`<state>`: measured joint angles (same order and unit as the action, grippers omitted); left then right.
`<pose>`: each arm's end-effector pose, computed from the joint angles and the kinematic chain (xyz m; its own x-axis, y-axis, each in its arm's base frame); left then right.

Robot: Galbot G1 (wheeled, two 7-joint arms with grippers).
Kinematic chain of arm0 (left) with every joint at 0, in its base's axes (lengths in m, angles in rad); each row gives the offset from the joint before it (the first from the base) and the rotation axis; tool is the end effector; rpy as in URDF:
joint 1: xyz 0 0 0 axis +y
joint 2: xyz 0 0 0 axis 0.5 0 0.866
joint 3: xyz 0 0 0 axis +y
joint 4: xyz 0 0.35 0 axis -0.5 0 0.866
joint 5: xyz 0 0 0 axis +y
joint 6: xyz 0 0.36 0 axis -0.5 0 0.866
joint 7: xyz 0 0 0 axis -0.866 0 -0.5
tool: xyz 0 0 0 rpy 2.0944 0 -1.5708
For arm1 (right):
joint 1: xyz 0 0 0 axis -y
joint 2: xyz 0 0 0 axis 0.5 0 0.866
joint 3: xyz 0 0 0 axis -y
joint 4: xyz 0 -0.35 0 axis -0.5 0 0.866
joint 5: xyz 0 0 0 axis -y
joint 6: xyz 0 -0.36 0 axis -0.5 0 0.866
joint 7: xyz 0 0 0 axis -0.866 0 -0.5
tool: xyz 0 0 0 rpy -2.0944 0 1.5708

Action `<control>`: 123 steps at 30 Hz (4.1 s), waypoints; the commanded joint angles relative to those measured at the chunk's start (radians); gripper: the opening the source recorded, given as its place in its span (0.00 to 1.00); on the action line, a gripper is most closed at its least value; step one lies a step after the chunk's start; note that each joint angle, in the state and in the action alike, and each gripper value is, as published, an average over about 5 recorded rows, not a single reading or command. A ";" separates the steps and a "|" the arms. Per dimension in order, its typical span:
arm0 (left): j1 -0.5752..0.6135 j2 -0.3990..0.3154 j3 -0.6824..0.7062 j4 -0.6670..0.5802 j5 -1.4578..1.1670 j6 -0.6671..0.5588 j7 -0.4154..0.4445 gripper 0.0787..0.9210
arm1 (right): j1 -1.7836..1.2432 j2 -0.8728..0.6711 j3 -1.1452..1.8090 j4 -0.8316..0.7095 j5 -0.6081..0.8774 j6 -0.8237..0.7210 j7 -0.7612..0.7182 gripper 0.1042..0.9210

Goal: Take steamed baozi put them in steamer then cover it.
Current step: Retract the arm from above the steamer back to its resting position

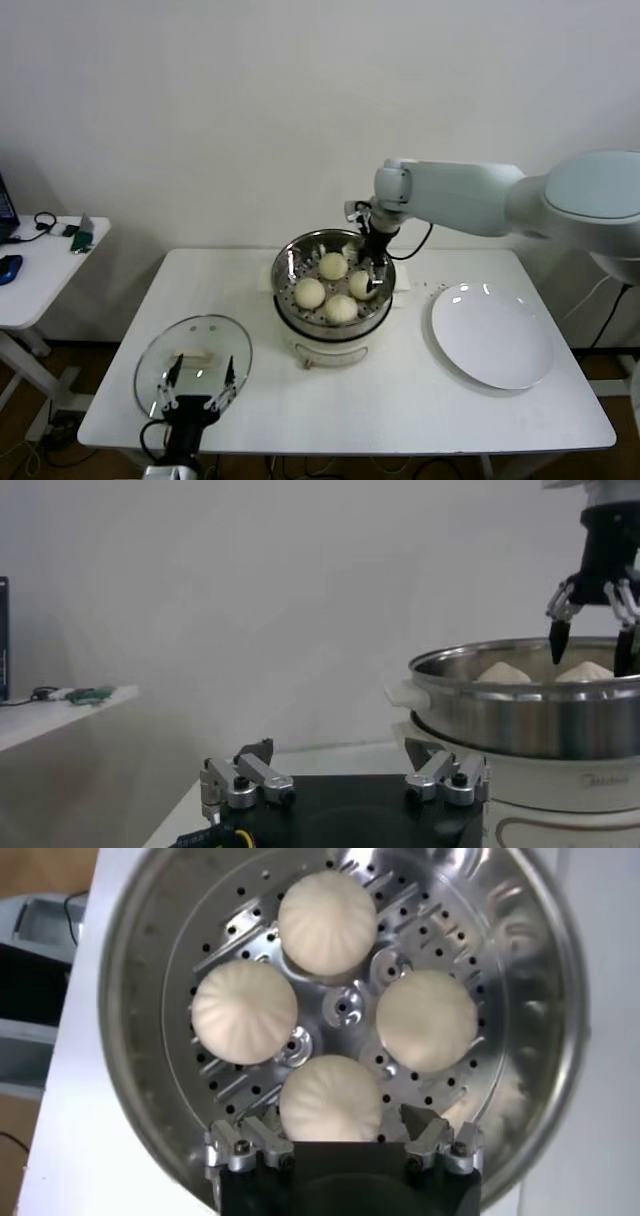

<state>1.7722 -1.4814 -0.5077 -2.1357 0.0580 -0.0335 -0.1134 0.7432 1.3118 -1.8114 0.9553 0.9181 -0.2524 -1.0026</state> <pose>0.1234 0.0092 -0.3192 -0.9922 -0.0472 0.1153 -0.0324 0.9914 0.1272 0.6236 0.0623 -0.0692 -0.0745 -0.1659 0.9833 -0.9894 -0.1112 -0.0937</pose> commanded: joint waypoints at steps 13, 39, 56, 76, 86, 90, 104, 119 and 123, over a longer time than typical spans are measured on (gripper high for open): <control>-0.031 0.010 -0.028 0.007 0.014 0.004 -0.003 0.88 | -0.098 -0.594 0.356 0.375 0.044 0.300 0.561 0.88; -0.037 0.003 -0.073 -0.013 0.343 0.017 0.027 0.88 | -1.877 -0.659 2.223 0.678 -0.195 0.388 0.716 0.88; -0.024 0.023 -0.123 0.097 1.457 0.037 0.113 0.88 | -2.201 -0.291 2.506 0.809 -0.341 0.360 0.755 0.88; -0.336 0.050 -0.162 0.478 1.618 0.019 0.041 0.88 | -2.254 -0.227 2.570 0.782 -0.390 0.373 0.720 0.88; -0.383 0.064 -0.158 0.536 1.590 0.027 0.019 0.88 | -2.258 -0.210 2.579 0.770 -0.407 0.378 0.702 0.88; -0.400 0.064 -0.157 0.545 1.589 0.031 0.008 0.88 | -2.264 -0.206 2.582 0.767 -0.413 0.379 0.689 0.88; -0.441 0.079 -0.140 0.580 1.530 0.040 -0.006 0.88 | -2.279 -0.177 2.590 0.755 -0.447 0.392 0.672 0.88; -0.439 0.083 -0.136 0.605 1.470 0.033 -0.009 0.63 | -2.278 -0.154 2.595 0.740 -0.471 0.398 0.660 0.88; -0.439 0.084 -0.134 0.607 1.446 0.034 -0.008 0.49 | -2.274 -0.147 2.592 0.735 -0.480 0.401 0.660 0.88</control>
<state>1.3382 -1.3988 -0.6443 -1.5353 1.5421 0.0001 -0.1204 -1.5316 1.1575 0.7800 1.6939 0.4464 0.1467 -0.3408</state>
